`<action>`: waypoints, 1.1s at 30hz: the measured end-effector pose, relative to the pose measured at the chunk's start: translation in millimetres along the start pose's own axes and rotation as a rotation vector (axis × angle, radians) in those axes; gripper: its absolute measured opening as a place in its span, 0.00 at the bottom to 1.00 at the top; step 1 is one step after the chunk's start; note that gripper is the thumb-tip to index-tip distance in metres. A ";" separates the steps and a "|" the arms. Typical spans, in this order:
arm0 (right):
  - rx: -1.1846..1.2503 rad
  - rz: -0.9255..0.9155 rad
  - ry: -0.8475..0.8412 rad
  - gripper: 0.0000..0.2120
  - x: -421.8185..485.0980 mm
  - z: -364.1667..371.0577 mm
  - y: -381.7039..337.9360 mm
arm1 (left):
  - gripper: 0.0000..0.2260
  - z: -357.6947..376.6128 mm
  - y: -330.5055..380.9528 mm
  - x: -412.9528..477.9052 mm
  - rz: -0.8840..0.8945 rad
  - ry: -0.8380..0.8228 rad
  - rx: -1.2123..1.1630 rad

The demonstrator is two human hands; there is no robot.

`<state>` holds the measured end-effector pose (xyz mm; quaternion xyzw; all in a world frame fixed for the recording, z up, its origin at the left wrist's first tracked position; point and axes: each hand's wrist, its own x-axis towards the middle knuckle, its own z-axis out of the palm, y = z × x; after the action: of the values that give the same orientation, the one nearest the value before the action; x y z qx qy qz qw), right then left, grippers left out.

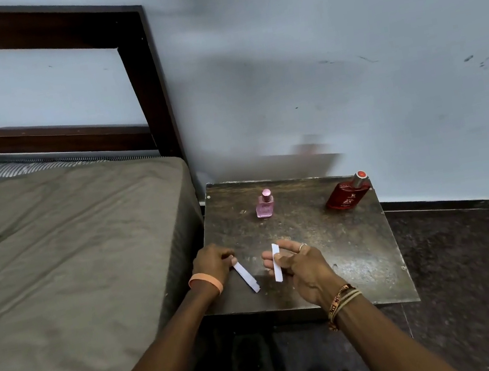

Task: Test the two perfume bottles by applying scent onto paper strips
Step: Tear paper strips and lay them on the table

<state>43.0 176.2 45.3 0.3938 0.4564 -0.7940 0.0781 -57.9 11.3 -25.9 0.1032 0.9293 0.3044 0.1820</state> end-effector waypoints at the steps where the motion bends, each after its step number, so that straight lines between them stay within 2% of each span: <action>1: -0.006 -0.010 0.002 0.15 -1.6 -3.4 -2.4 | 0.08 -0.3 1.8 -1.1 0.018 -0.019 0.061; 2: -0.016 -0.026 0.003 0.17 -3.0 -6.5 -4.3 | 0.09 -0.6 4.0 -3.7 0.041 -0.006 0.115; 4: -0.067 -0.074 0.008 0.20 -7.7 -9.5 -7.5 | 0.10 -2.3 13.1 -14.9 0.126 0.124 0.105; 5: -0.109 -0.100 0.011 0.22 -9.6 -10.2 -8.3 | 0.09 -2.9 23.2 -23.4 0.186 0.190 0.039; 6: -0.154 -0.125 0.010 0.23 -13.0 -10.5 -8.9 | 0.08 -4.5 38.1 -34.6 0.217 0.188 -0.101; 9: -0.290 -0.188 0.002 0.27 -28.4 -10.1 -11.6 | 0.13 -4.8 87.2 -59.3 0.136 -0.115 -0.564; 11: -0.307 -0.223 0.003 0.27 -41.0 -11.2 -15.6 | 0.12 -0.9 105.5 -63.3 0.124 -0.187 -0.599; 15: -0.273 -0.258 0.037 0.29 -59.0 -30.6 -20.9 | 0.07 5.3 127.8 -67.8 0.125 -0.179 -0.659; 19: -0.264 -0.265 0.119 0.27 -66.0 -58.7 -20.2 | 0.02 15.2 143.0 -67.0 0.080 -0.287 -0.661; 22: -0.218 -0.241 0.146 0.25 -64.6 -77.8 -19.6 | 0.03 25.6 149.1 -62.3 0.042 -0.360 -0.629; 28: -0.201 -0.219 0.284 0.21 -47.2 -102.8 -8.0 | 0.04 53.1 168.3 -44.9 0.136 -0.201 -0.461; 33: -0.257 -0.160 0.403 0.19 -20.3 -114.3 7.4 | 0.08 80.1 165.8 -18.6 0.182 -0.165 -0.277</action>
<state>123.7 257.1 23.3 0.4937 0.5897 -0.6386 -0.0282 4.6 179.5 19.2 0.1855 0.8472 0.4352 0.2418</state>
